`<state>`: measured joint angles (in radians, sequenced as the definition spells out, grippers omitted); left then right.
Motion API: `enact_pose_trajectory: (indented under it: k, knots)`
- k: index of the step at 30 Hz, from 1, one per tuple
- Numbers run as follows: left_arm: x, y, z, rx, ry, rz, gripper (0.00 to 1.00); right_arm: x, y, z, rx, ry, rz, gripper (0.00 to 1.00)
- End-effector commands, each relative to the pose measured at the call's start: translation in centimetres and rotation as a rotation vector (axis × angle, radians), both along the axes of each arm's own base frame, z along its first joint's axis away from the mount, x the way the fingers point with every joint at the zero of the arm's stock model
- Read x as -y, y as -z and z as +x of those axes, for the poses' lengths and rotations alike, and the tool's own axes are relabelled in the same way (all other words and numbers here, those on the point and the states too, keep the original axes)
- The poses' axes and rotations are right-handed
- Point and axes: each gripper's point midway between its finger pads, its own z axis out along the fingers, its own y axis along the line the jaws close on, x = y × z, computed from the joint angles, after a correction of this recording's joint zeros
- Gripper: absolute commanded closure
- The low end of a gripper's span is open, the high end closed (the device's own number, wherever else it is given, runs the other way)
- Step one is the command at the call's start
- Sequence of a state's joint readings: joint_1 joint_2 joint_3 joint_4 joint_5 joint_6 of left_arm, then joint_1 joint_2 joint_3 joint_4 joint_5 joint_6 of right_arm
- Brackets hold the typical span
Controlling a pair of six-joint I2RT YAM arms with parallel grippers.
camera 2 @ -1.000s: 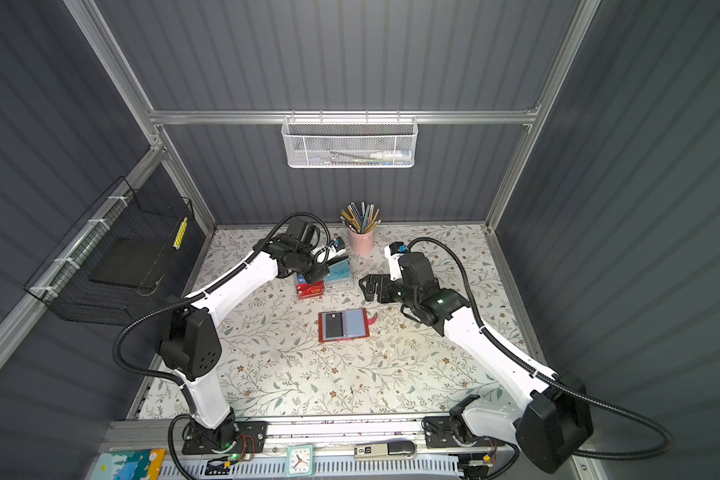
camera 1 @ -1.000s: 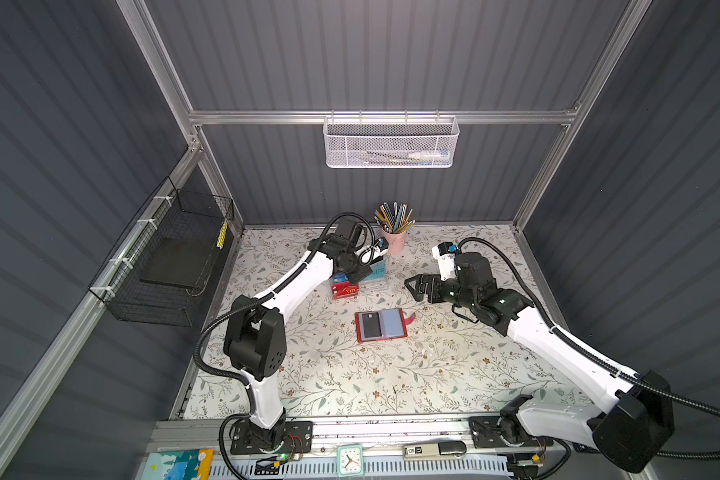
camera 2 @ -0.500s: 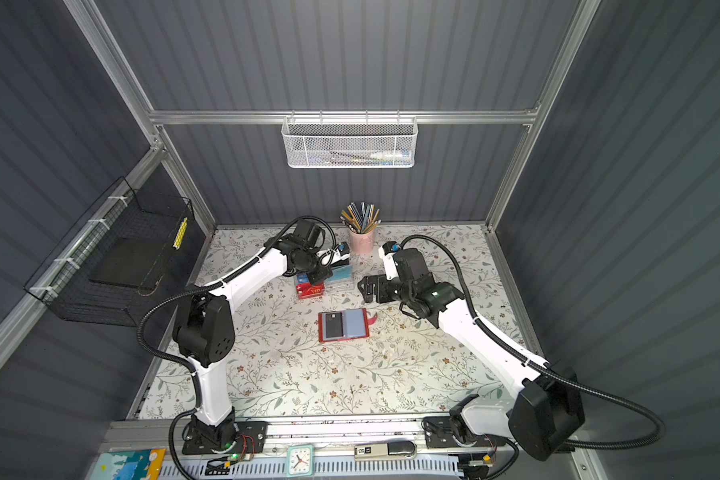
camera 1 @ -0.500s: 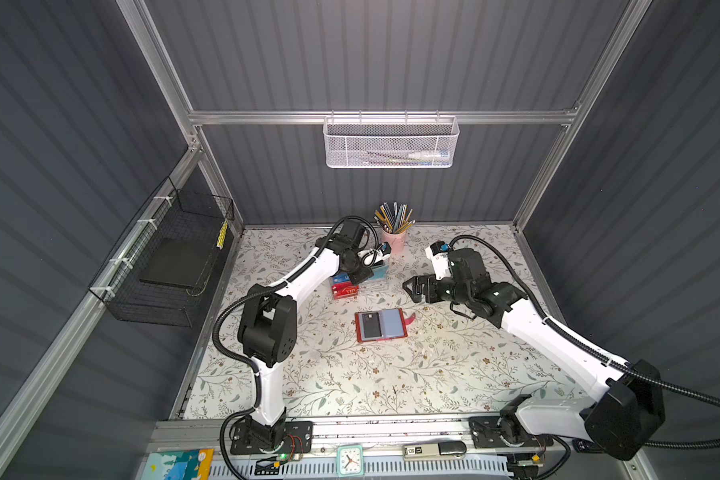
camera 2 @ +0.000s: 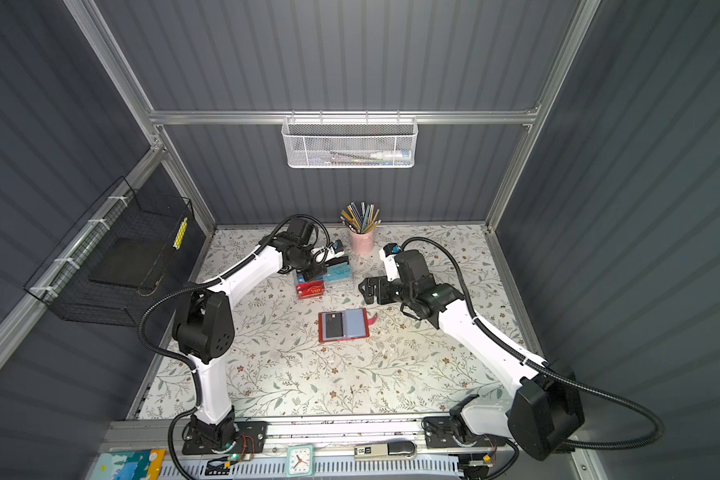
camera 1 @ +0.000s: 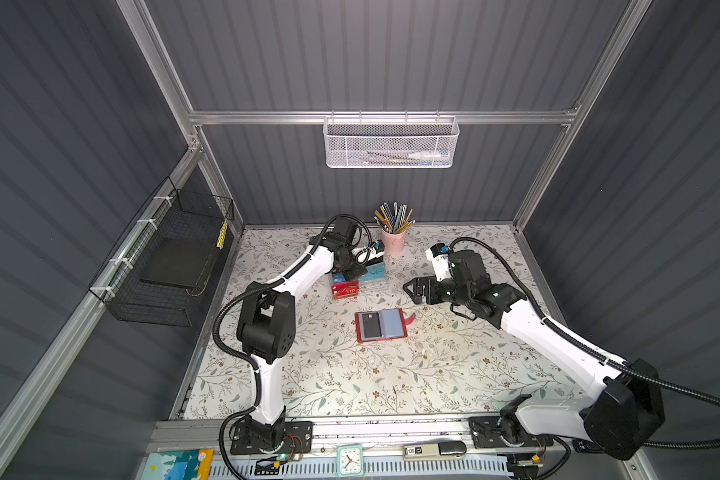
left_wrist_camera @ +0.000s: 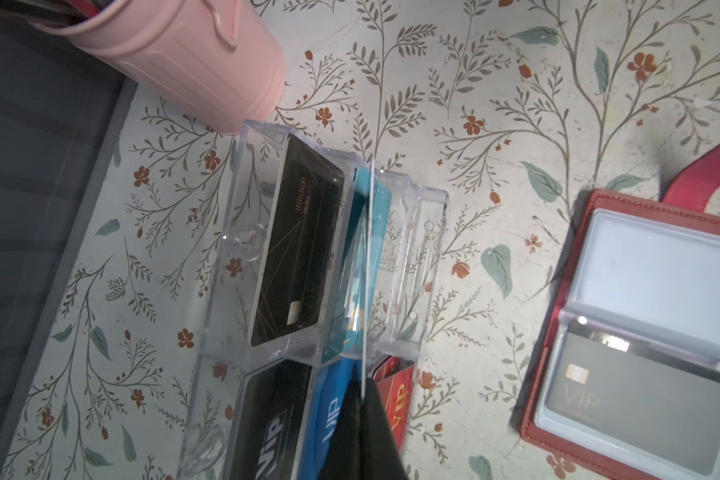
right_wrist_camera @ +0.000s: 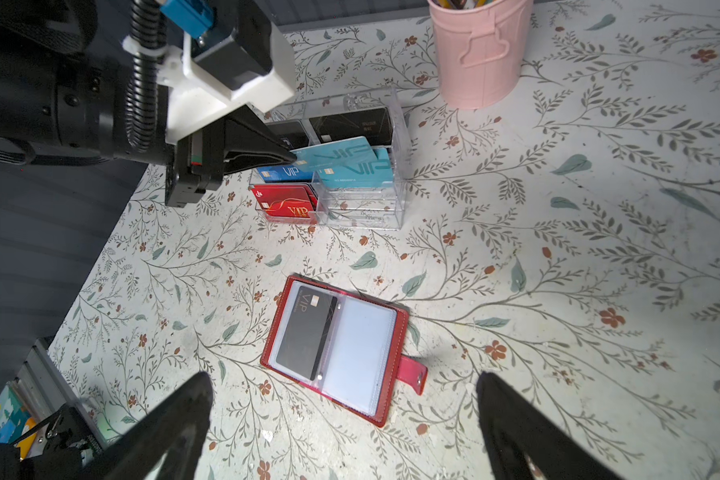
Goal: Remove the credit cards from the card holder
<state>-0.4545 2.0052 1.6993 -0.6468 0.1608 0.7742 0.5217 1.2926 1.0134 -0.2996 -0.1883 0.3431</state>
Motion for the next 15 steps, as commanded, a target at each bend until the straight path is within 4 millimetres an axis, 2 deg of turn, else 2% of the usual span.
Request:
enact_pose_trajectory:
  k: [1,6,15]
  knots:
    - [0.7,-0.2,0.7,0.02,0.046,-0.013,1.0,0.2,-0.3,-0.1,0.015,-0.005,0.014,0.01]
    - [1.3,0.0,0.9,-0.001,0.058,-0.032,1.0,0.0,-0.2,-0.1,0.011,-0.015,0.027,0.01]
    - [0.9,1.3,1.3,0.005,0.046,-0.005,1.0,0.2,-0.4,-0.1,0.019,-0.009,0.035,0.01]
